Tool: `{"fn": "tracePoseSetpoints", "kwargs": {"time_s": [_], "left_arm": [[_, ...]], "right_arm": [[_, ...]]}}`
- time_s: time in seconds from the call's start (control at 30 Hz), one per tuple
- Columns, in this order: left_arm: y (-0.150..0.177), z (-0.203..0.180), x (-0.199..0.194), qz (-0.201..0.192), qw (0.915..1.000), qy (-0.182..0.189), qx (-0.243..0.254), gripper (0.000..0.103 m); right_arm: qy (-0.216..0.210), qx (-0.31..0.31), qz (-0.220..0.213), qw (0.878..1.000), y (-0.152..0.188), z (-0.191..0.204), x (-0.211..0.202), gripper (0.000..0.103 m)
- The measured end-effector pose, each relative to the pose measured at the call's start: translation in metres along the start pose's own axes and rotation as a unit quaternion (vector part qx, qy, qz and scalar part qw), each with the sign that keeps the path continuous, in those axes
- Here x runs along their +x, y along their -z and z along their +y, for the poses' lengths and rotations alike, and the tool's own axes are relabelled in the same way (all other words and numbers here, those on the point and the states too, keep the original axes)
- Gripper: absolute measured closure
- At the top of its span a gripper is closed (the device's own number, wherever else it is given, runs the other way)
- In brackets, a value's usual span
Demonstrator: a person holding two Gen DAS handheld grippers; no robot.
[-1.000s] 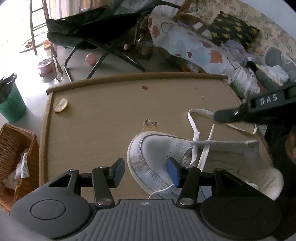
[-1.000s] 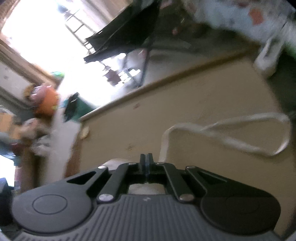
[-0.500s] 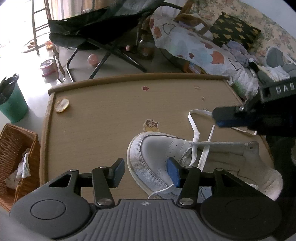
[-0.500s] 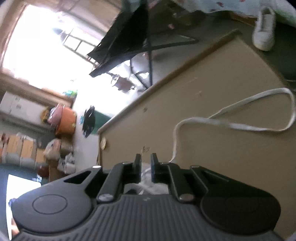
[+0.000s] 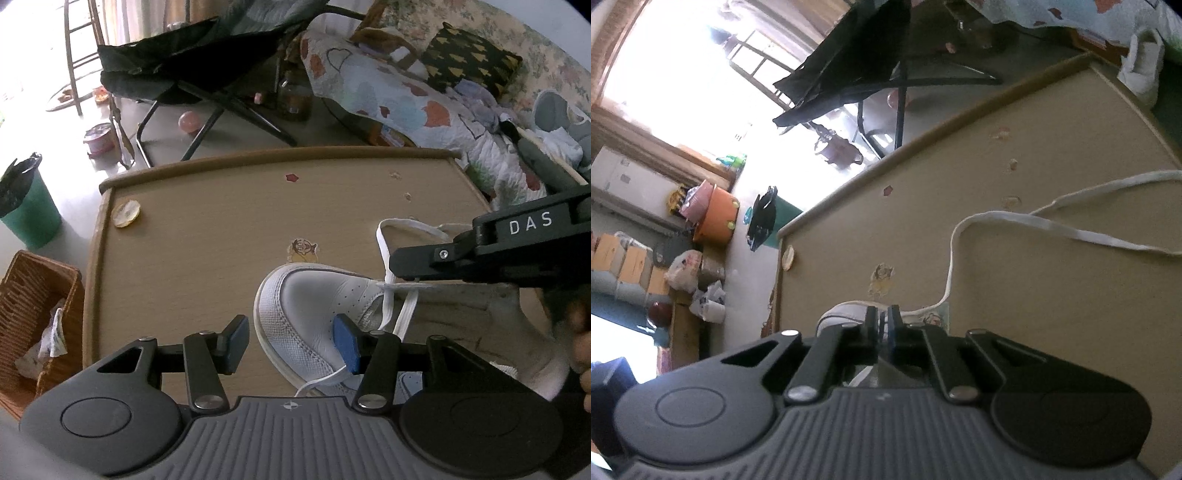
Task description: Lace up shoes with both hands
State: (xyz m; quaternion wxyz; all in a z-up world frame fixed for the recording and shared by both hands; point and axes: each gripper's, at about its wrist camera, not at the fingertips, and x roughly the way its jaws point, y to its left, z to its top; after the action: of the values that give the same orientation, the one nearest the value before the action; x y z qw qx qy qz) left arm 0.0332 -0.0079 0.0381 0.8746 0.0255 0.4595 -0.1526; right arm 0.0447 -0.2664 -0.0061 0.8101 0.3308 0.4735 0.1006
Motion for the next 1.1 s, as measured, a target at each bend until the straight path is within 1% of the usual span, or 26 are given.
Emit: {"fn": "tracePoseSetpoints", "kwargs": {"time_s": [0.23,0.5,0.57,0.67,0.87,1.1], "left_arm": [[0.001,0.004,0.000,-0.002,1.0000,0.007,-0.002,0.049],[-0.001,0.004,0.002,0.001,0.9999,0.010,0.011,0.049],[-0.001,0.004,0.003,0.002,0.9999,0.012,0.011,0.048],[-0.002,0.006,0.003,0.003,0.9999,0.011,0.011,0.045],[-0.002,0.006,0.004,0.004,0.9999,0.013,0.010,0.044],[-0.002,0.007,0.006,0.005,0.9998,0.014,0.010,0.044]], "right_arm": [[0.021,-0.081,-0.012,0.996,0.004,0.015,-0.005,0.100],[0.046,-0.163,-0.023,0.985,0.006,0.030,-0.008,0.100],[0.050,-0.172,-0.024,0.984,0.005,0.032,-0.008,0.100],[0.054,-0.178,-0.025,0.982,0.005,0.032,-0.008,0.100],[0.071,-0.191,-0.033,0.978,0.003,0.030,-0.012,0.099],[0.093,-0.193,-0.041,0.976,-0.004,0.017,-0.020,0.099]]}}
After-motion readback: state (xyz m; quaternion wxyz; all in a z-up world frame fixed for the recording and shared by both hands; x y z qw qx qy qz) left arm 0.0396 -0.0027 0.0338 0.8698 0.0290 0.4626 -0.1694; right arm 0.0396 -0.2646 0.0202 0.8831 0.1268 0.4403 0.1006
